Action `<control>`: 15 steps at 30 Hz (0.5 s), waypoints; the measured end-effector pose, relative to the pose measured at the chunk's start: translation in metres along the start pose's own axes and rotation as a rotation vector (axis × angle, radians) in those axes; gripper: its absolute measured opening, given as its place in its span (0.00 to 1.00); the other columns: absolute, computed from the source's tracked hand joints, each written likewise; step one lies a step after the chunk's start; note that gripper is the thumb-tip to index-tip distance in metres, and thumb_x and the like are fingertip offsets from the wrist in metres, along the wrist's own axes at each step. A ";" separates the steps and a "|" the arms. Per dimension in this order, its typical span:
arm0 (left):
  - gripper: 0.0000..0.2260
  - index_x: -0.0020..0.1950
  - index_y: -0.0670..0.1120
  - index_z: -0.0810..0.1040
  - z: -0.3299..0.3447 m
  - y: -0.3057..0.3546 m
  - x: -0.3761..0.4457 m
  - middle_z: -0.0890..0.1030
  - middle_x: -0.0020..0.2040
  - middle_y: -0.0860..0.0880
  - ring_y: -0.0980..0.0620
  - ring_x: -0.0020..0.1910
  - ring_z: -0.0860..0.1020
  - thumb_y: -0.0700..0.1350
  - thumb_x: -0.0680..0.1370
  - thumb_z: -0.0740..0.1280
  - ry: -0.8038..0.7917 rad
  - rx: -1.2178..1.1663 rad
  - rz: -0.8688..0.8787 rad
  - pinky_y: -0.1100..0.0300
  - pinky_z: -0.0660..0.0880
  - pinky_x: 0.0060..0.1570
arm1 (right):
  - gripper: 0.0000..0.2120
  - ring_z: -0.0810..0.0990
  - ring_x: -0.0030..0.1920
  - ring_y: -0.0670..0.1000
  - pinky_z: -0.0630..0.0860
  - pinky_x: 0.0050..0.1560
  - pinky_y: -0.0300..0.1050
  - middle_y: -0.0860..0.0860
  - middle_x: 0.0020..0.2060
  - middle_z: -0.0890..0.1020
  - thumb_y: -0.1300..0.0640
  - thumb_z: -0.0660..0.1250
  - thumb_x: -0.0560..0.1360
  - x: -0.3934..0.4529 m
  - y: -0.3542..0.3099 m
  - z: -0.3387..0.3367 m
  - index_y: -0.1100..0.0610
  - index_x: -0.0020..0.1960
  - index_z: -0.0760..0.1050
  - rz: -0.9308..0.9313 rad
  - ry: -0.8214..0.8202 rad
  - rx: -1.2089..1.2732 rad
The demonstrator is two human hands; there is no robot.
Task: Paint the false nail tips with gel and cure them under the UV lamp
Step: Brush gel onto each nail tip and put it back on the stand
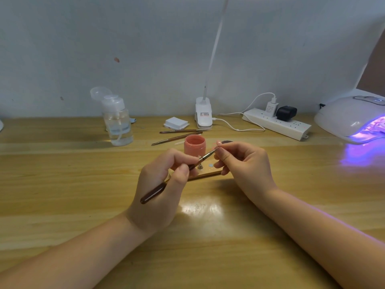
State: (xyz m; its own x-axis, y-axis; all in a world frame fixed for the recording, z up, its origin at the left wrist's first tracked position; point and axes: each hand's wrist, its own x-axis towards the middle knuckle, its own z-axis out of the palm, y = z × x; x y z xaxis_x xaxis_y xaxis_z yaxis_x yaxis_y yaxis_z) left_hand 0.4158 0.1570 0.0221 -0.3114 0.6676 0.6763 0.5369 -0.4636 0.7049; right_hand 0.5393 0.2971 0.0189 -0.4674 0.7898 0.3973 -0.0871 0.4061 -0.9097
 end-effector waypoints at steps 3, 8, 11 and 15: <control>0.13 0.54 0.45 0.79 0.001 0.000 0.001 0.83 0.45 0.51 0.54 0.47 0.81 0.47 0.78 0.58 0.005 0.020 -0.010 0.65 0.76 0.46 | 0.03 0.84 0.34 0.50 0.79 0.31 0.40 0.56 0.37 0.84 0.63 0.70 0.74 0.000 -0.001 -0.001 0.59 0.48 0.82 0.001 -0.010 0.008; 0.13 0.51 0.42 0.80 0.000 -0.001 0.000 0.83 0.42 0.50 0.55 0.45 0.82 0.47 0.78 0.58 -0.017 0.008 -0.002 0.68 0.75 0.44 | 0.03 0.84 0.35 0.51 0.79 0.31 0.41 0.55 0.36 0.84 0.62 0.70 0.74 -0.001 -0.002 0.000 0.59 0.47 0.81 0.018 -0.012 0.020; 0.11 0.51 0.46 0.79 -0.001 0.002 0.002 0.83 0.42 0.52 0.56 0.44 0.81 0.46 0.78 0.58 0.018 0.064 0.026 0.68 0.75 0.43 | 0.02 0.84 0.35 0.50 0.80 0.32 0.40 0.54 0.36 0.84 0.62 0.71 0.74 0.000 -0.002 -0.001 0.57 0.46 0.82 0.003 -0.026 -0.022; 0.06 0.49 0.52 0.79 -0.007 0.004 0.017 0.83 0.40 0.55 0.59 0.41 0.81 0.43 0.79 0.64 0.122 0.118 -0.076 0.69 0.76 0.40 | 0.05 0.84 0.35 0.46 0.79 0.35 0.37 0.49 0.35 0.84 0.61 0.72 0.74 0.000 0.001 0.001 0.51 0.43 0.81 -0.042 -0.053 -0.159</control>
State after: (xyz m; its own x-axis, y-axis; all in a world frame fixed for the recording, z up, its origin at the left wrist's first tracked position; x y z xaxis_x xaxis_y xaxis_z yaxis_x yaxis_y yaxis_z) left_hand 0.4073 0.1625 0.0376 -0.4437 0.6188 0.6482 0.5944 -0.3381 0.7296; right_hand 0.5383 0.2969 0.0177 -0.5126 0.7470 0.4234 0.0310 0.5089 -0.8603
